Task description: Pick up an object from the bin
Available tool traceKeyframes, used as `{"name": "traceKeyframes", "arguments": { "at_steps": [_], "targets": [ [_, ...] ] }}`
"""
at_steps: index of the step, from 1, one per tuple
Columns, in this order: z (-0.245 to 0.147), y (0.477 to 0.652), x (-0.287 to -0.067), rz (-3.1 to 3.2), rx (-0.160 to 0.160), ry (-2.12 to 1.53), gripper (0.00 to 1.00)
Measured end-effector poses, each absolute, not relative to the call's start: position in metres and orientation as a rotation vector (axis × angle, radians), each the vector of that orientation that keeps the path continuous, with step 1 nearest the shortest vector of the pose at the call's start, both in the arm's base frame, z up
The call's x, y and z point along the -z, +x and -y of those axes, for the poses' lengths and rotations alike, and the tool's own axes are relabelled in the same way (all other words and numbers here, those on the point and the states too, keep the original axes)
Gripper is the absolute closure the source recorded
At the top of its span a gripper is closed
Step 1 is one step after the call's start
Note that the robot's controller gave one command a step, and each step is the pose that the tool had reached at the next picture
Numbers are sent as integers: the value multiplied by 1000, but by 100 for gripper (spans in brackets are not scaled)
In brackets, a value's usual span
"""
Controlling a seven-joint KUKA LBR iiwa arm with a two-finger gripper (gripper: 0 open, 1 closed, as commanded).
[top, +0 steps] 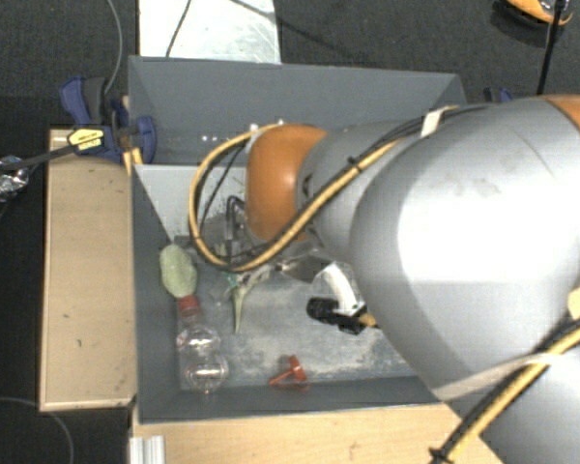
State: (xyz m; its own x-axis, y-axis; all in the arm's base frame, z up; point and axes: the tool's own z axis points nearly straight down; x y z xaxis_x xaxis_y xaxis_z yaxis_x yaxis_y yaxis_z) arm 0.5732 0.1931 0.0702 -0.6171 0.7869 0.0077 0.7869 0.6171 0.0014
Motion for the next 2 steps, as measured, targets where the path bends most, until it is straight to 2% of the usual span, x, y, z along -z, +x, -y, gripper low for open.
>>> {"name": "traceKeyframes", "arguments": {
  "at_steps": [1, 2],
  "targets": [
    [-193, 572, -74, 2819, 6, -1370, 100],
    [-192, 571, -93, 2819, 1, -1368, 100]
  ]
}}
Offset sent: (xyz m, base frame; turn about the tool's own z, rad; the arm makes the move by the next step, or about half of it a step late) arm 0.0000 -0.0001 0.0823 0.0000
